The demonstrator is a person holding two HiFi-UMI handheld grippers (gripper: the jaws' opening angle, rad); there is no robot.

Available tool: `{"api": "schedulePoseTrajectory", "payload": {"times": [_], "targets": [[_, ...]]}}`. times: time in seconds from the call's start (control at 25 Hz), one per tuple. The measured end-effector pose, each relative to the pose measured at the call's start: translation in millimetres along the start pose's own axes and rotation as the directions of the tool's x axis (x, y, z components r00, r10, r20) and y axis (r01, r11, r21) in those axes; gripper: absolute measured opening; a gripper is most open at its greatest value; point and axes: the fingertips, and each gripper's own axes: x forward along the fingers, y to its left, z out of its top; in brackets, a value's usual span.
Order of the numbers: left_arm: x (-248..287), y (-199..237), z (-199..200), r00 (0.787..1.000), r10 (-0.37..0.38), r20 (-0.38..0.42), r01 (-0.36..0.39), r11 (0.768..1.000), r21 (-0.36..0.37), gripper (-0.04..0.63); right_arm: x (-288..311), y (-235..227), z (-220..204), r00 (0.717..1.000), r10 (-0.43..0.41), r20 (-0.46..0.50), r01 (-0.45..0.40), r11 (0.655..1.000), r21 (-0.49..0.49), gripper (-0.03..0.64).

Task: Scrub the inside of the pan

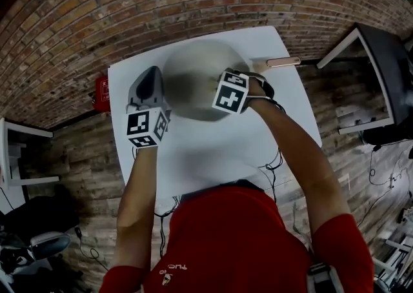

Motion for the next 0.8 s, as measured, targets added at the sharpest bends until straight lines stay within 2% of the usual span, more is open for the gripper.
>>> {"api": "schedulePoseTrajectory", "payload": {"times": [0.16,0.28,0.4,0.48,0.56,0.64,0.72,0.8], "targets": [[4,-9,-2,1.0,-0.014,-0.005,0.014,1.0,0.001,0.014,-9,-8,-14,0.999,-0.033,-0.022,0.033,0.999,0.009,0.086],[5,-17,-2,1.0,-0.024,-0.006,0.024,1.0,0.003,0.014,-13,-9,-15,0.999,-0.053,-0.004,0.053,0.998,0.033,0.086],[6,-25,3,0.999,-0.036,-0.003,0.036,0.999,0.008,0.014,-25,-15,-7,0.993,-0.077,0.087,0.066,0.991,0.118,0.087],[7,-30,8,0.999,-0.045,0.003,0.045,0.999,0.01,0.014,-39,-24,3,0.976,-0.114,0.187,0.077,0.978,0.193,0.087],[7,-34,15,0.999,-0.053,0.008,0.053,0.999,0.013,0.014,-57,-35,17,0.935,-0.169,0.313,0.088,0.963,0.256,0.087],[6,-38,21,0.998,-0.058,0.014,0.058,0.998,0.014,0.014,-78,-44,31,0.871,-0.223,0.439,0.085,0.946,0.312,0.087],[5,-42,28,0.998,-0.063,0.021,0.063,0.998,0.013,0.014,-100,-48,43,0.79,-0.267,0.553,0.061,0.93,0.361,0.086],[4,-48,35,0.997,-0.069,0.025,0.069,0.998,0.007,0.014,-122,-48,53,0.697,-0.3,0.651,0.018,0.915,0.402,0.087]]}}
